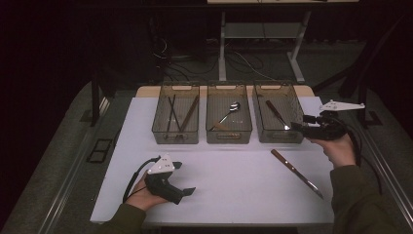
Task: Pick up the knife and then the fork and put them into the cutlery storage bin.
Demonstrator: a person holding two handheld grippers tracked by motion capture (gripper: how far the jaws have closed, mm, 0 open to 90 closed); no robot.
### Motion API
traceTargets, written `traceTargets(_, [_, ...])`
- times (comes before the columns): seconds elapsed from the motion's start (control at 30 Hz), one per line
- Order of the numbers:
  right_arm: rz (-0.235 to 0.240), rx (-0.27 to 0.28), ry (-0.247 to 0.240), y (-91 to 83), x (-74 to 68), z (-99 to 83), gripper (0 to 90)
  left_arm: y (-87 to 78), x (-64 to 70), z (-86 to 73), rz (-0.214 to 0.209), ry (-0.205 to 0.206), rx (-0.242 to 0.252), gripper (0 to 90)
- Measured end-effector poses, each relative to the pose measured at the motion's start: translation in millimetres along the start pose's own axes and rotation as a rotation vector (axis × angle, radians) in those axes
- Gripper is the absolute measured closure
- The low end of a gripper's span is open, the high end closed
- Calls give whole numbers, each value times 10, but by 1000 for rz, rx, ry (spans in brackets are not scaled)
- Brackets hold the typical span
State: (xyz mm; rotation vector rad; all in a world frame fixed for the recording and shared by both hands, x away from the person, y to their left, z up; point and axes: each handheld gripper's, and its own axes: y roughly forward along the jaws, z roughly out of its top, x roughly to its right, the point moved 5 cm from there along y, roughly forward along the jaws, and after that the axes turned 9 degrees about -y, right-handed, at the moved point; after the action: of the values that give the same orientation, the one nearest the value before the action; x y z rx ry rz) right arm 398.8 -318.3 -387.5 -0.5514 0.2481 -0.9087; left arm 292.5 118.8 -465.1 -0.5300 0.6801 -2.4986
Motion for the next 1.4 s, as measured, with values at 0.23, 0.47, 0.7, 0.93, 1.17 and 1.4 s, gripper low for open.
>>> traceTargets(0.23, [42,16,-1,-85,-151,-157,357,-44,-50,-10,2,-22,15,0])
traceTargets(0.47, [79,0,-29,-150,-334,-238,346,-16,-19,-29,-1,-15,2,0])
traceTargets(0.7, [108,-21,-54,-207,-471,-365,339,-24,-22,-34,3,-6,-7,0])
traceTargets(0.93, [123,-64,-45,-215,-515,-561,338,-29,-24,-32,5,-7,-6,0])
traceTargets(1.17, [125,-106,-33,-211,-522,-742,344,-28,-25,-33,7,-8,-5,0])
traceTargets(1.4, [129,-157,-33,-150,-540,-845,404,-30,-24,-32,7,-9,-5,0])
